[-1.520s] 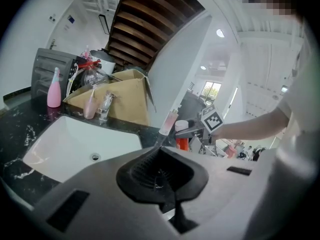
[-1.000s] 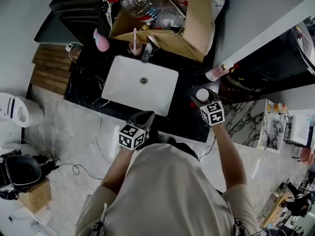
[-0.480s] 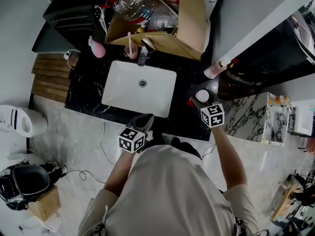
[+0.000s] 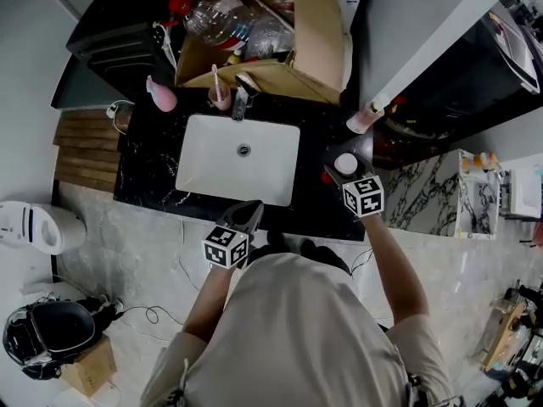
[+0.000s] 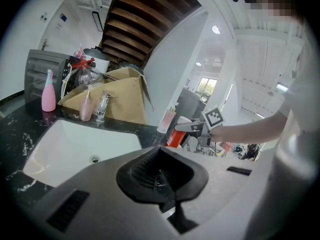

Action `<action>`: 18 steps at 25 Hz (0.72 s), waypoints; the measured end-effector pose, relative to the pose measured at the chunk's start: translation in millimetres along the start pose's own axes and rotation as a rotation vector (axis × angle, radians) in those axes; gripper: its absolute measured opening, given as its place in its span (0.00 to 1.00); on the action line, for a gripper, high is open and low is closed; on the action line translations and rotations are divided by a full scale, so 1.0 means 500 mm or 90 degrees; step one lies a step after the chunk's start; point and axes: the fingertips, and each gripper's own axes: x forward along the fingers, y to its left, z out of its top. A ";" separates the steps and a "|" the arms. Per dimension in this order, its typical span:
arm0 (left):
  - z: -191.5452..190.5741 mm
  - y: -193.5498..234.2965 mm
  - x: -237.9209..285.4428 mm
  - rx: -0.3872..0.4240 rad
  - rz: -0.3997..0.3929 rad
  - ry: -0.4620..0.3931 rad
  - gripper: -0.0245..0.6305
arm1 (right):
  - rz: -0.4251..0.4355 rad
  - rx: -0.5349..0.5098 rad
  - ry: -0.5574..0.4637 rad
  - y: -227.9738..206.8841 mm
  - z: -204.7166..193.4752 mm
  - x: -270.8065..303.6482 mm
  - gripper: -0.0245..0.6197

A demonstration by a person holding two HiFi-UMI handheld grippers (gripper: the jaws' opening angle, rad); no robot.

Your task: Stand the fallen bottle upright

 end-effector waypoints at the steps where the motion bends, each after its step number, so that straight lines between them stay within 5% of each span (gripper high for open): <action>1: -0.001 0.001 -0.002 -0.001 0.001 -0.001 0.05 | 0.002 0.002 0.002 0.001 0.001 0.000 0.53; 18: -0.004 -0.045 0.005 0.009 -0.010 -0.009 0.05 | -0.009 -0.002 -0.041 0.000 0.043 -0.088 0.56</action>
